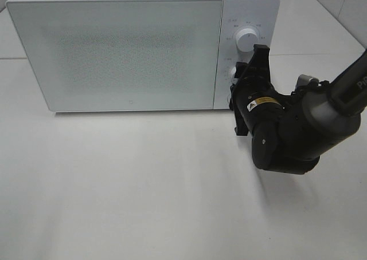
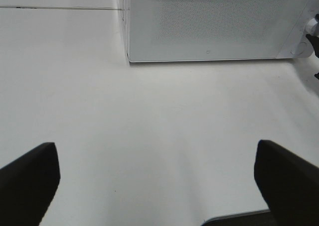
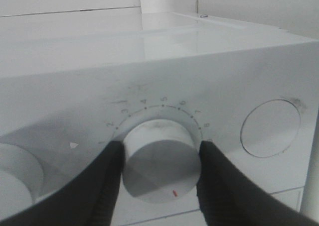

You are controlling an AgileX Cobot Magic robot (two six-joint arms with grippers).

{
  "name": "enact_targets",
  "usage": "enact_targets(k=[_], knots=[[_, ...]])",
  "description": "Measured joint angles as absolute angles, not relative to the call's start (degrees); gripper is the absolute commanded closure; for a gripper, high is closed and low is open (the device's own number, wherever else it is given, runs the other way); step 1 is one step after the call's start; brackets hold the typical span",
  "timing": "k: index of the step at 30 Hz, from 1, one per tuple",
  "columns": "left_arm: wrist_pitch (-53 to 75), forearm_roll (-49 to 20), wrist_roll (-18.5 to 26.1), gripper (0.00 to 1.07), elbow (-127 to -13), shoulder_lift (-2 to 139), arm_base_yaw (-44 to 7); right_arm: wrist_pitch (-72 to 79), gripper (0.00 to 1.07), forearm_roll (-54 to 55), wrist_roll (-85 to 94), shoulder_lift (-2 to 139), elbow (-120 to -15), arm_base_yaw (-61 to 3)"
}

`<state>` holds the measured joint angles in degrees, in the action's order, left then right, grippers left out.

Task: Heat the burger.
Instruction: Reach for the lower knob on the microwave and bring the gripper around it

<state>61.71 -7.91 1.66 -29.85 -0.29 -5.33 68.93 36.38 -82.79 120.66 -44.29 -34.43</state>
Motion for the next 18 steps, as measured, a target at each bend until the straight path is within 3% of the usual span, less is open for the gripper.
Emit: enact_targets(k=[9,12,14,18], knots=[[61.7,-7.9,1.7,0.09,-29.9,-0.3,-5.3,68.9,0.96,36.6,-82.1,120.7,-44.3,-34.4],[61.7,-7.9,1.7,0.09,-29.9,-0.3,-5.3,68.9,0.89,37.2,-80.8,120.7,-44.3,-34.4],[61.7,-7.9,1.7,0.09,-29.9,-0.3,-5.3,69.0,0.78,37.9,-79.3,120.7,-44.3,-34.5],[61.7,-7.9,1.7,0.09,-29.9,-0.3,-5.3,69.0,0.69,39.1,-77.1,120.7,-44.5,-34.7]])
